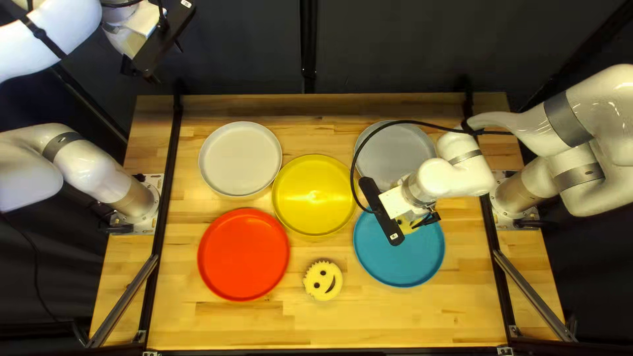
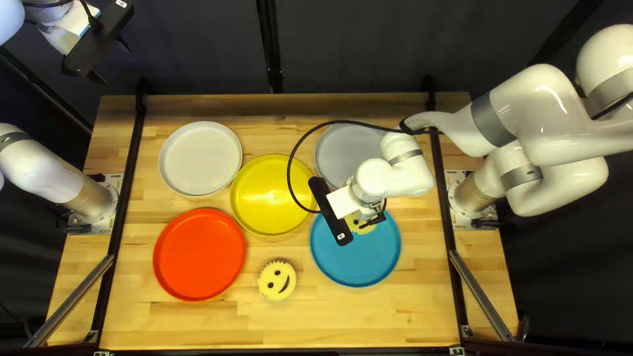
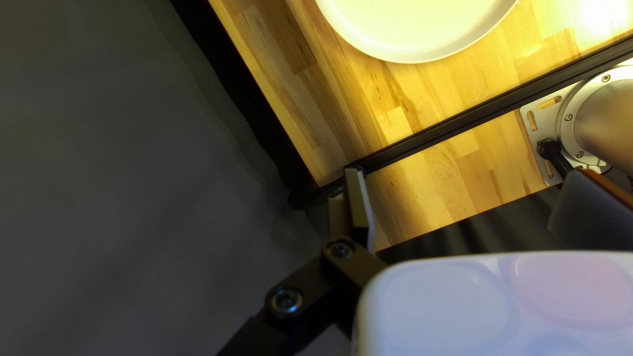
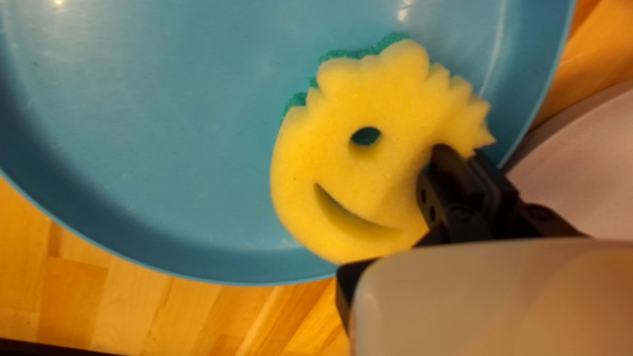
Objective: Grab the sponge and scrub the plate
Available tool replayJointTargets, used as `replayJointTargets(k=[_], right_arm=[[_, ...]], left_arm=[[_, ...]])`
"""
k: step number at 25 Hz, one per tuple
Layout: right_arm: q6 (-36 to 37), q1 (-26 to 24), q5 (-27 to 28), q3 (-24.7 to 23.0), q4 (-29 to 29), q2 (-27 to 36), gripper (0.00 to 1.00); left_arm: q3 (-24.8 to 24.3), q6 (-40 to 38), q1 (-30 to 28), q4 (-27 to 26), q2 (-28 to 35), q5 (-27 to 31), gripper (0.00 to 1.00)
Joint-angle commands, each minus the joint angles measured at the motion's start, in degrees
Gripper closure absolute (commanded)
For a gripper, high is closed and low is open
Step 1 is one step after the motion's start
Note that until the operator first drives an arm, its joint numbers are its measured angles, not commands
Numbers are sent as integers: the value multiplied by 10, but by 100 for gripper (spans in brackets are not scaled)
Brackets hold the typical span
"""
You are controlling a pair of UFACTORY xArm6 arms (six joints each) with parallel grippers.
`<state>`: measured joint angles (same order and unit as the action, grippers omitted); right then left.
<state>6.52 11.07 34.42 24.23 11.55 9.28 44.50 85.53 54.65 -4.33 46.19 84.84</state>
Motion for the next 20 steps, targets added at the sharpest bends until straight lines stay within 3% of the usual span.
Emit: replayJointTargets(k=[1,11,20], right_arm=[[-25,35,8,-7,-1,5,100],[-46,116,13,-26,-10,7,100],[-17,105,20,13,-9,-17,100]], left_arm=[[0,0,0,0,0,0,0],[0,0,0,0,0,0,0],[0,0,0,0,0,0,0]])
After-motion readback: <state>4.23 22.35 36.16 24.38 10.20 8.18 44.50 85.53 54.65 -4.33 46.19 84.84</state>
